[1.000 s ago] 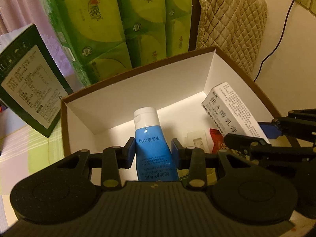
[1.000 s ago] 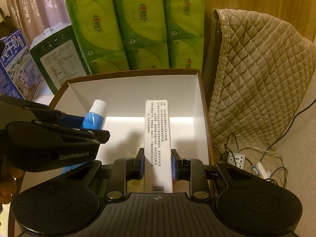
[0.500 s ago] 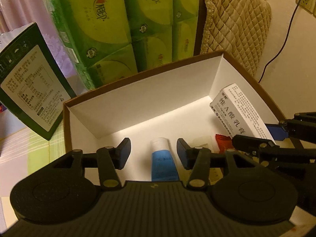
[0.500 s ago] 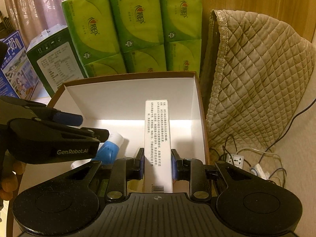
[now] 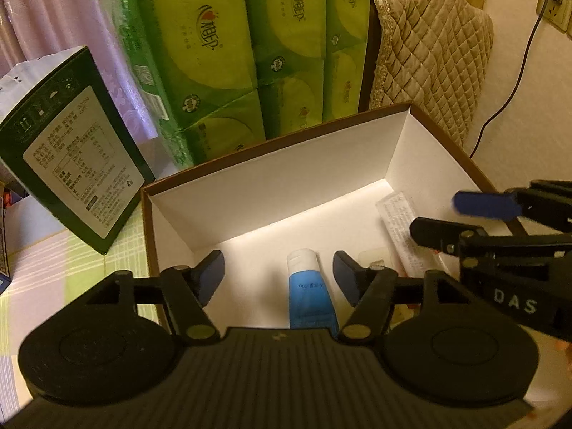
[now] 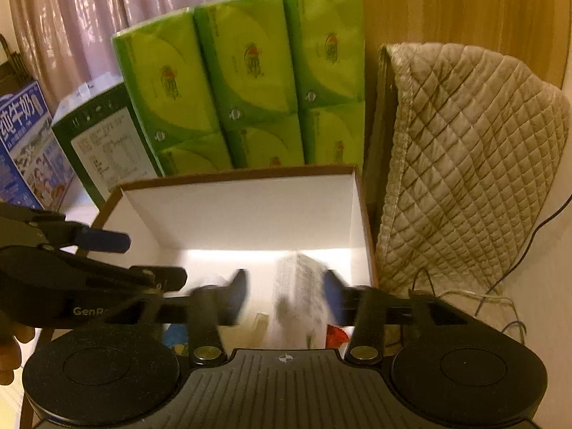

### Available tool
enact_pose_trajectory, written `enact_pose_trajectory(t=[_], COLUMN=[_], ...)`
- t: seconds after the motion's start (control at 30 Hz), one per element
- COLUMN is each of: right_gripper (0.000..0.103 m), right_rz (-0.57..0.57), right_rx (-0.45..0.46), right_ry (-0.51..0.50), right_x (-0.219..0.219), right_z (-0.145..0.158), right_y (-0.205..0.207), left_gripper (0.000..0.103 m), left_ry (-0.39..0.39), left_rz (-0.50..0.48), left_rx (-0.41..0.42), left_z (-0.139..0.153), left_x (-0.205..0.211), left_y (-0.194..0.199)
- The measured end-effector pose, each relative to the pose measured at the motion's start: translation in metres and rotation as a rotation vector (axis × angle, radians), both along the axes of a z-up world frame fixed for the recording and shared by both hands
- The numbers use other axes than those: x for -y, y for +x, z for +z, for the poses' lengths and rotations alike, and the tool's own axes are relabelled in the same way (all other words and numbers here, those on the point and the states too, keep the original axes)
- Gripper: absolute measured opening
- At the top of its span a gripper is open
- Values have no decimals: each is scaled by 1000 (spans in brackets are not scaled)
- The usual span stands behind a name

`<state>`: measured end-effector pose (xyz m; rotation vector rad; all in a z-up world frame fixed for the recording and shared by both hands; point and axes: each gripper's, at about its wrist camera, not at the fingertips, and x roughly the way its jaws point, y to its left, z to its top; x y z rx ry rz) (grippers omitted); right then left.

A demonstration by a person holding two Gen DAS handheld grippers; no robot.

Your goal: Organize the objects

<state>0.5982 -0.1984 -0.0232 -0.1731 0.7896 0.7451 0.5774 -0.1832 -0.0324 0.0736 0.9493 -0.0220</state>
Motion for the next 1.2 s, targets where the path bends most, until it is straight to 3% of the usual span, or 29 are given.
enact_pose_trajectory(t=[0.23, 0.6, 1.2], right_gripper=[61, 65, 67], right_rz=[-8, -12, 5], right_rx=[-17, -49, -65], right_ry=[47, 77, 79], right_x=[19, 51, 90], right_z=[10, 26, 47], right_y=[-16, -54, -138], left_gripper=[80, 86, 101], left_ry=[-15, -43, -56], left_rz=[11, 30, 129], left_rx=[24, 61, 162], left_z=[14, 41, 86], left_x=[-6, -2, -6], left_y=[-18, -62, -197])
